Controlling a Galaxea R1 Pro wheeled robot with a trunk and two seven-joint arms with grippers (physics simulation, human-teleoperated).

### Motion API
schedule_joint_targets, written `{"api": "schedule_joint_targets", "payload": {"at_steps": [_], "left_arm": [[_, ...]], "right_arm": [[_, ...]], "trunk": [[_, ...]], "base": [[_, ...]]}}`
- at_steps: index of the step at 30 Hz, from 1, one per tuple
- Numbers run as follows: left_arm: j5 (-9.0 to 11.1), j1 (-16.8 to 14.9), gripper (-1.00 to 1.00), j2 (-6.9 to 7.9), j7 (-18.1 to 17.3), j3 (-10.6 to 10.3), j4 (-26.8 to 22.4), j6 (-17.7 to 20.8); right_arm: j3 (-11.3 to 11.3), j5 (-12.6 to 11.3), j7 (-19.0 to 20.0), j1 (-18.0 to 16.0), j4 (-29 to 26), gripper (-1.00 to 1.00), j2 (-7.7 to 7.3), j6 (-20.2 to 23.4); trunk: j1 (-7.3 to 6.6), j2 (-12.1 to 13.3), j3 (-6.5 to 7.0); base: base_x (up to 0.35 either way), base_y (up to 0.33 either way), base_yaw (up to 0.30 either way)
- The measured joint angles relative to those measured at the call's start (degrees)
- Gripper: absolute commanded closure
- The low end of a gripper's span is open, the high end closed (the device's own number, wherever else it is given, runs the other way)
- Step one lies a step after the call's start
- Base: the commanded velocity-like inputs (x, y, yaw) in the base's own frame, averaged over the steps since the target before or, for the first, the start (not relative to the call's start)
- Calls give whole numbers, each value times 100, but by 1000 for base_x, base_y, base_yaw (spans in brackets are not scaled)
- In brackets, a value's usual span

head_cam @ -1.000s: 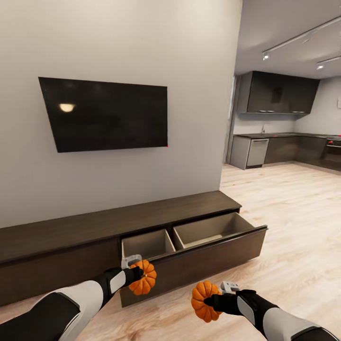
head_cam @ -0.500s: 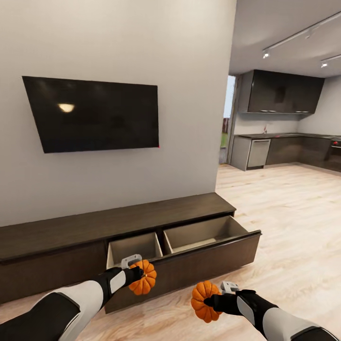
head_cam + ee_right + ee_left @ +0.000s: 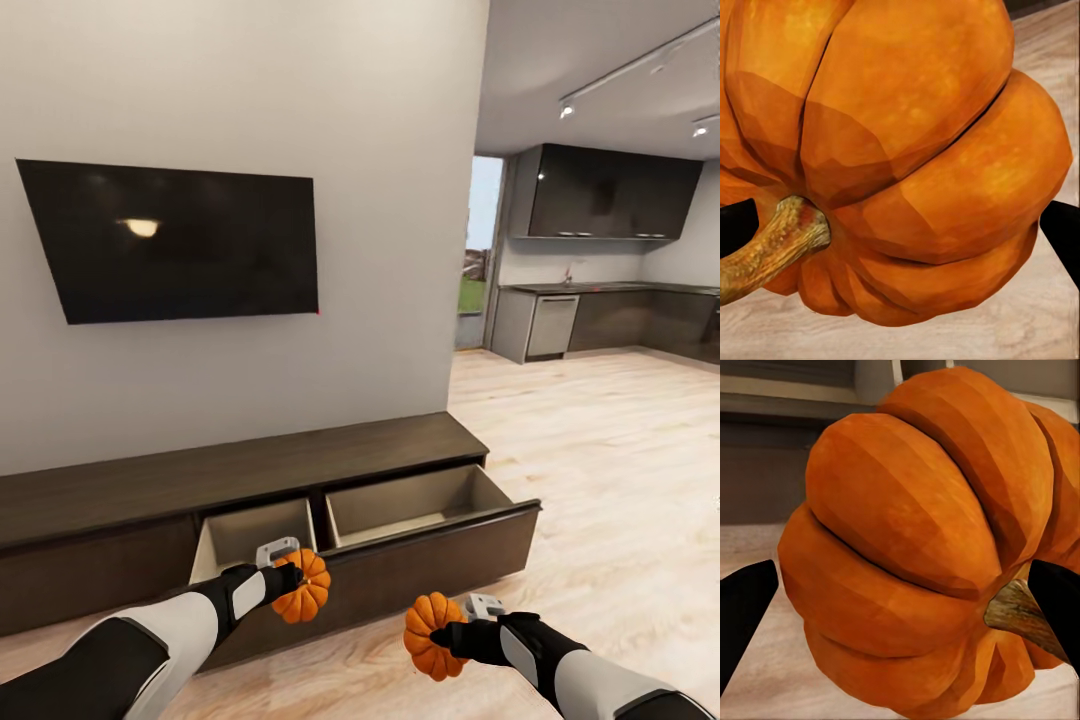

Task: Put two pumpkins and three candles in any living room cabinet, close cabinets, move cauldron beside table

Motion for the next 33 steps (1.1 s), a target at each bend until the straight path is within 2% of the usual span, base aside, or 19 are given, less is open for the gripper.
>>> {"api": "schedule_joint_targets", "payload": {"at_steps": [15,33], "left_arm": [[0,3,100,-71,-1,8,4,2],[1,3,100,-108,3,7,25,1]], "right_arm": [[8,11,22,0,-3,100,0,23],[-12,5,-17,-4,-4,100,8,24]], "trunk": [[0,0,0],[0,0,13]], "base": [[128,-324,5],[128,-324,261]]}}
